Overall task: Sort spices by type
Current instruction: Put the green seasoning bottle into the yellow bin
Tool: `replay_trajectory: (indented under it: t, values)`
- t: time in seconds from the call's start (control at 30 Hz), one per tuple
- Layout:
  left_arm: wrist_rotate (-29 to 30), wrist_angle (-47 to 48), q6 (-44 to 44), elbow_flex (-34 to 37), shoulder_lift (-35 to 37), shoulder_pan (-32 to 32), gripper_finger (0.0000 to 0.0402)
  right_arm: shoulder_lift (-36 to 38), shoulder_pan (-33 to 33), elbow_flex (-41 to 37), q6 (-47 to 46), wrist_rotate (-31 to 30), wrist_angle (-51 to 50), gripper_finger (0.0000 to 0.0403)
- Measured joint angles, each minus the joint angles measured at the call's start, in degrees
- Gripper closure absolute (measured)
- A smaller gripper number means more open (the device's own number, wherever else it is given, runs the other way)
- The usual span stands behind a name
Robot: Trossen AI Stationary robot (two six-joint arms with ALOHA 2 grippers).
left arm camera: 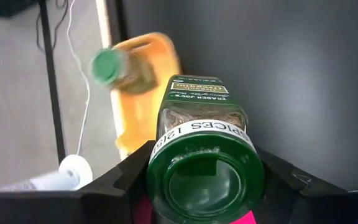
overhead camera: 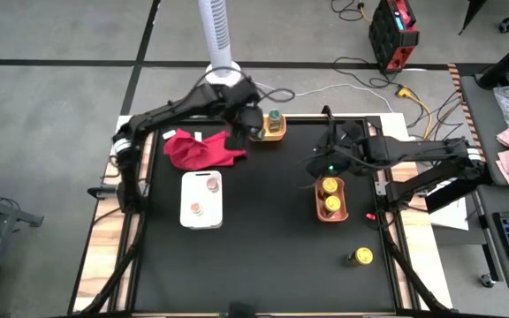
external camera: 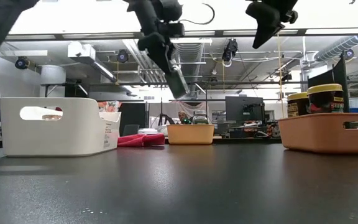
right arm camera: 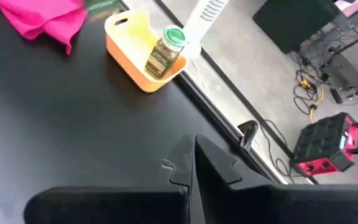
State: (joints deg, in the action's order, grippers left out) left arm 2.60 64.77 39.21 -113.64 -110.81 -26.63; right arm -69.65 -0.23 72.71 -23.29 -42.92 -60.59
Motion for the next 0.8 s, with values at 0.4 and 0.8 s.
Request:
replay_trajectory:
  t: [0.4,0.8]
  values:
    - [0.46,8.06,5.79,-18.26,-14.14,-7.32,0.0224,0.76,0.07,-1.71,-0.32,4.86,-0.64,0.0394]
    - [-0.08,1.72,8.25,-16.07,-18.19,-10.3,0.0224,1.73,-0.33,-1.87,-0.26,5.48,-0.62,0.0394]
